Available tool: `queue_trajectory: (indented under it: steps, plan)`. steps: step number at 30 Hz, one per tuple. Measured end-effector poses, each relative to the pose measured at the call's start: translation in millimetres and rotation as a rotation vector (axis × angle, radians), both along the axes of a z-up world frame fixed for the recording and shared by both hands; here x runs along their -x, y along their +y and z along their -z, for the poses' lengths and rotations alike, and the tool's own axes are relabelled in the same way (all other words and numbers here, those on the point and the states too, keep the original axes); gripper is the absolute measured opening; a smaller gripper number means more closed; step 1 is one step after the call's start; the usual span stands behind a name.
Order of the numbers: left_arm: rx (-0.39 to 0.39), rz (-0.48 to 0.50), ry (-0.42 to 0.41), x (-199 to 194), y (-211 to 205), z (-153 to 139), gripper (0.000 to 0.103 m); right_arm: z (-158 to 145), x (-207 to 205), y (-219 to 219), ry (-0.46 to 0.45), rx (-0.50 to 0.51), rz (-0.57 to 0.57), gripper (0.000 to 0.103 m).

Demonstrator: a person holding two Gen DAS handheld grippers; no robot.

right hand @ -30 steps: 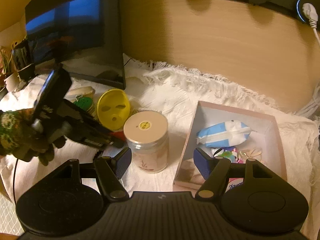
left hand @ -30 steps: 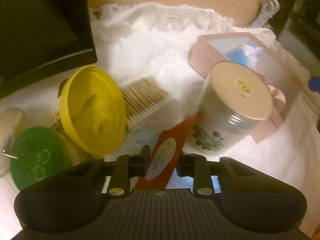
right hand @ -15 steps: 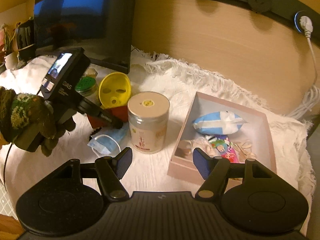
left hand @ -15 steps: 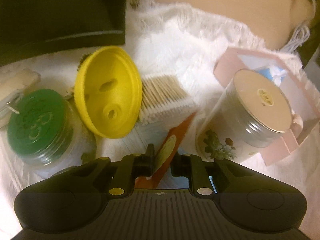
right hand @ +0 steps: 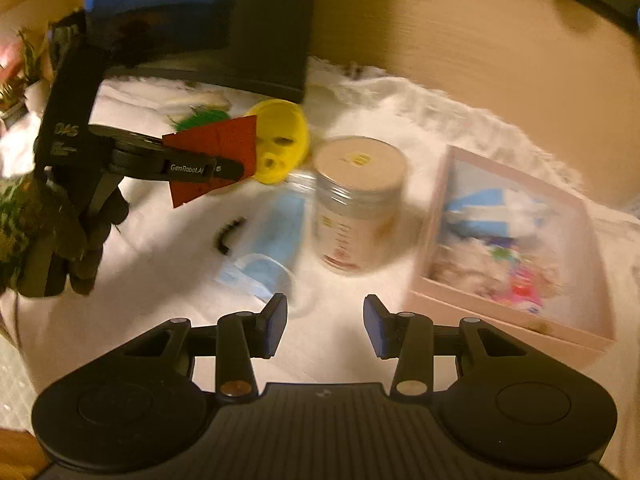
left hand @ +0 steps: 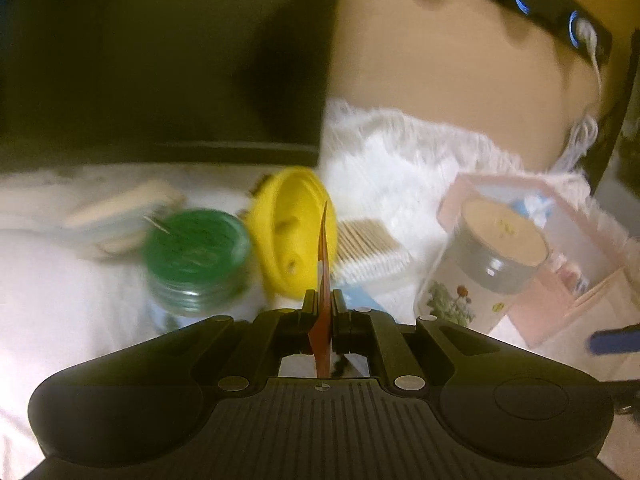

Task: Organize soft objects
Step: 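Lift the red card with the left tool while the right tool grasps the blue face mask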

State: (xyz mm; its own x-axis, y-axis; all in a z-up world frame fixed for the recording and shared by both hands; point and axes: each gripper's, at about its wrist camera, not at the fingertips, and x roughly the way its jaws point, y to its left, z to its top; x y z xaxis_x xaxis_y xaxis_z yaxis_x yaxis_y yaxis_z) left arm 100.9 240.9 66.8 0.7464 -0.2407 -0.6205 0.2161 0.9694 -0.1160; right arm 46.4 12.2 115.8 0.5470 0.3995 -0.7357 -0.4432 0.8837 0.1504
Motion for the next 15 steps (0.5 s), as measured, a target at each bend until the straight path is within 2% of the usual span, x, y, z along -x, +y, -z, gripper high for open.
queue_trajectory:
  steps: [5,9,15]
  plan:
    - [0.035,-0.042,-0.049,22,33,-23,0.008,14,-22,42,0.034,-0.062,0.014,0.052]
    - [0.051,-0.062,-0.061,35,58,-31,0.008,40,-43,71,0.075,-0.048,0.088,0.052]
    - [0.080,-0.101,-0.032,38,82,-20,0.008,59,-66,105,0.099,0.031,0.090,0.051]
